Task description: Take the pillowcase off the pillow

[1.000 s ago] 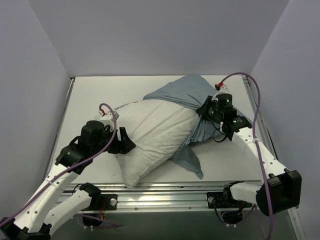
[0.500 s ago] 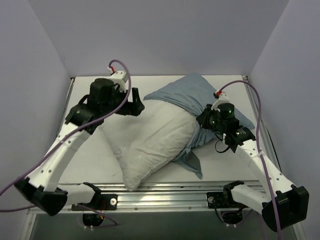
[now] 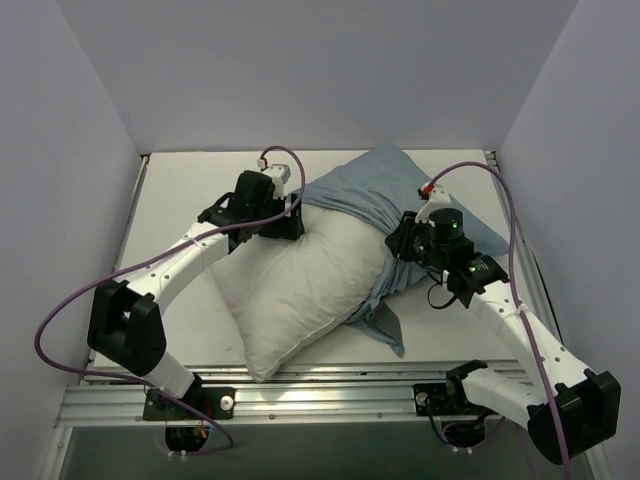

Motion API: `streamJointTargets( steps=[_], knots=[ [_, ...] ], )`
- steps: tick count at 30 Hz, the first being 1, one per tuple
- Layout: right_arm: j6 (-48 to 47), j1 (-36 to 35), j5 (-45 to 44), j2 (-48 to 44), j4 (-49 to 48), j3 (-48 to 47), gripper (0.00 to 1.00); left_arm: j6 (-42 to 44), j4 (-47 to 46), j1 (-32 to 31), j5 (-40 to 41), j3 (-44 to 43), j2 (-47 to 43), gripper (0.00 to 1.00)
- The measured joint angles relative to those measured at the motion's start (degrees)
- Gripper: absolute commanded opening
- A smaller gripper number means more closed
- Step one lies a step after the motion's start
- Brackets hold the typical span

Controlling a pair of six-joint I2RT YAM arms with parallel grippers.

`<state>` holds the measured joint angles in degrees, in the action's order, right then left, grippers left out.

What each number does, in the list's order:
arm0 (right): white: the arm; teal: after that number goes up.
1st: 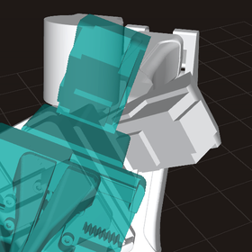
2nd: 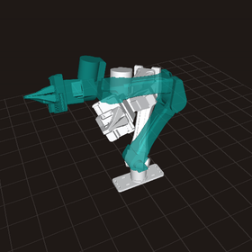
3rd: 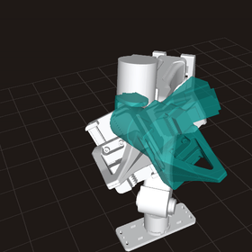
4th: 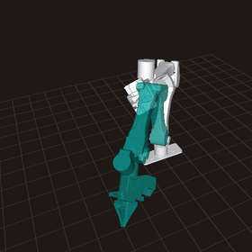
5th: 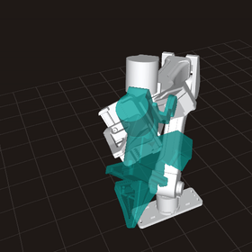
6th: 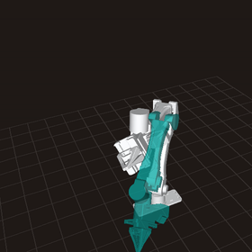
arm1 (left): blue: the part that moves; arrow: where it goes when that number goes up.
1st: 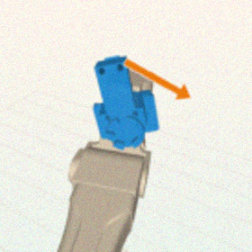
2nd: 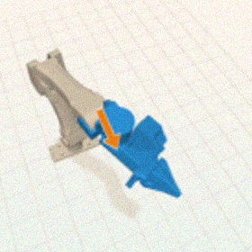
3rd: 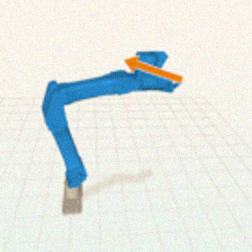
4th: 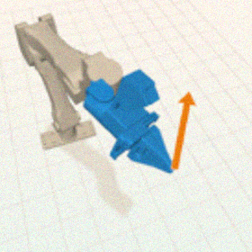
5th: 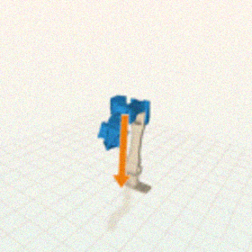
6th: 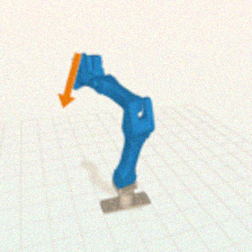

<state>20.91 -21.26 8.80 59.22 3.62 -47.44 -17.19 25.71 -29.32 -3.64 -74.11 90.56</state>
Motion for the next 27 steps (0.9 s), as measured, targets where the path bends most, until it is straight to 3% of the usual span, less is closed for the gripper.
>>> streamJointTargets(
  steps=[1, 2, 6, 11, 14, 21, 27],
  knots=[
    [-0.07, -0.7, -0.2, 0.15, 0.07, -0.07, 0.25, -0.5, -1.75, -0.33, 0.31, 1.2, -0.26, 0.68],
    [-0.28, -1.79, -0.63, 0.59, 0.5, -0.52, 0.33, -1.01, -3.52, -0.7, 0.68, 2.38, -0.44, 0.46],
    [-2.01, -6.29, -2.51, 3.91, 3.15, -5.64, 0.52, -2.29, -9.57, -2.49, 2.21, 5.95, -1.29, 0.03],
    [-5.27, -10.43, -4.2, 10.21, 5.9, -18.45, 0.76, -2.58, -12.81, -3.63, 3.98, 9.11, -4.39, 0.02],
    [-7.19, -11.89, -4.9, 14.84, 6.29, -26.34, 0.81, -2.73, -13.16, -4.24, 5.38, 10.36, -6.25, 0.02],
    [-11.63, -14.36, -5.92, 31.26, 8.44, -41.64, 0.84, -2.78, -10.91, -6.25, 7.89, 11.52, -10.16, 0.02],
    [-14.16, -15.98, -6.38, 43.19, 9.9, -46.03, 0.84, -3.19, -9.62, -7.52, 9.6, 12.07, -11.41, 0.02]
  ],
)
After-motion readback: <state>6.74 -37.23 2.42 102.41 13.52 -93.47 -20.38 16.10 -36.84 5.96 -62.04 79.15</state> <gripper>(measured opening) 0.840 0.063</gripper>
